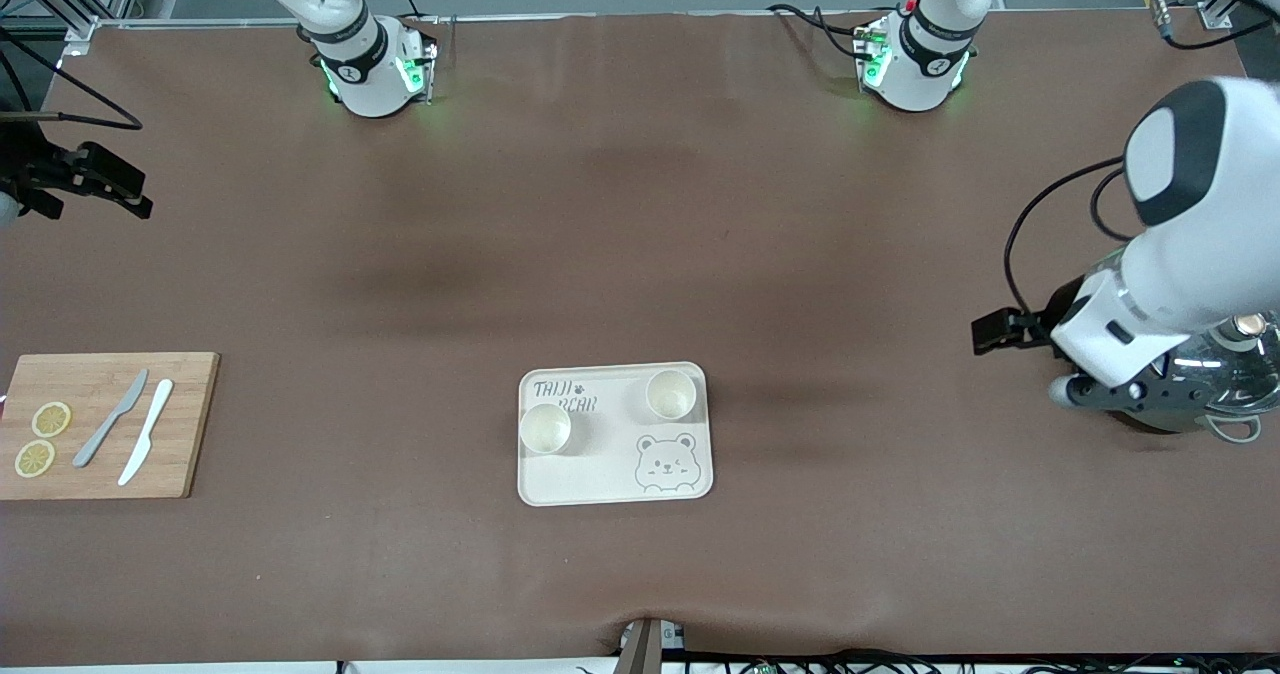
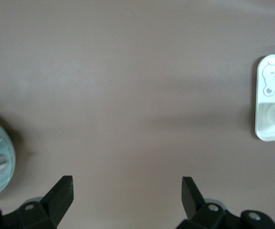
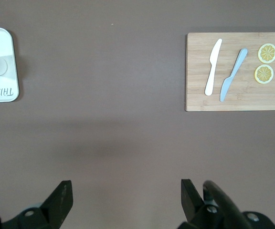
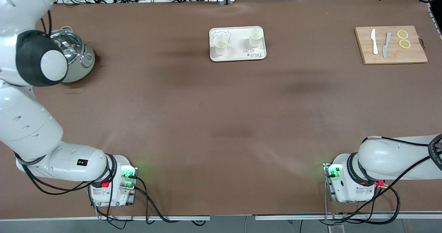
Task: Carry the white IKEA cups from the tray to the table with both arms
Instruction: 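Reach the right gripper and the left gripper toward the cups on the tray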
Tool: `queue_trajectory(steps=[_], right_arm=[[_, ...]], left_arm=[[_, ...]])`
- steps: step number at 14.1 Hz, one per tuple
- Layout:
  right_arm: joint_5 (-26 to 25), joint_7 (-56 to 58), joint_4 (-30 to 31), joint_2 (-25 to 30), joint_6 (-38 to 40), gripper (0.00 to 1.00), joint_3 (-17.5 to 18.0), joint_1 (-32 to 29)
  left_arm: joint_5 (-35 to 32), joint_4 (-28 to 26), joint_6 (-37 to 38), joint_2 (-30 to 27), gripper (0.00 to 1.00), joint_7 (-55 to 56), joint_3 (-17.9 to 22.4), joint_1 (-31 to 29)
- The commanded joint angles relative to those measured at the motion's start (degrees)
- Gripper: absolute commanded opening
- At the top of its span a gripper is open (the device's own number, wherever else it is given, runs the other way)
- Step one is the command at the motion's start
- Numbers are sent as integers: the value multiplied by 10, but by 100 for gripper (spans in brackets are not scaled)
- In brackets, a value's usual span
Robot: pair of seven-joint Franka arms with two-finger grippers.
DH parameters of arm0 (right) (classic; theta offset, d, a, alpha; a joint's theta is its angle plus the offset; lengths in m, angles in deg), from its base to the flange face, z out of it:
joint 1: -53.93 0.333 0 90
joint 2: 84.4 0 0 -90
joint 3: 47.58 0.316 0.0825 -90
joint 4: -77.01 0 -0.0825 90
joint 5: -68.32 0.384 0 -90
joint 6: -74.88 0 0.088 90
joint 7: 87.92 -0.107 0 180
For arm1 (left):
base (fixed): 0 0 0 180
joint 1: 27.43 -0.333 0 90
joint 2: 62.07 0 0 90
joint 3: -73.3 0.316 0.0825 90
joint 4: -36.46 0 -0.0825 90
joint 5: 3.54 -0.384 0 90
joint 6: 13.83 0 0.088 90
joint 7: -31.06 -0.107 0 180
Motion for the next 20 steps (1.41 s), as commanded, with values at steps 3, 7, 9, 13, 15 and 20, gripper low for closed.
queue_trajectory(steps=[3,7,9,13,15,20], right_arm=[[58,-4,-14,-16,-37,100,6,1],[54,-80,-47,-50,-39,100,6,61],[53,-132,-64,-87,-41,100,6,92],[47,-206,-96,-180,-116,100,6,152],[47,-245,-97,-214,-153,100,6,171],[46,-277,-115,-282,-218,100,6,199]], left_arm=[[32,7,-57,47,100,0,-1,17],[56,8,-118,106,100,77,1,55],[51,8,-128,123,100,149,4,88],[42,13,-166,147,100,225,6,131],[32,31,-171,164,100,271,7,157],[28,59,-215,202,100,354,18,210]])
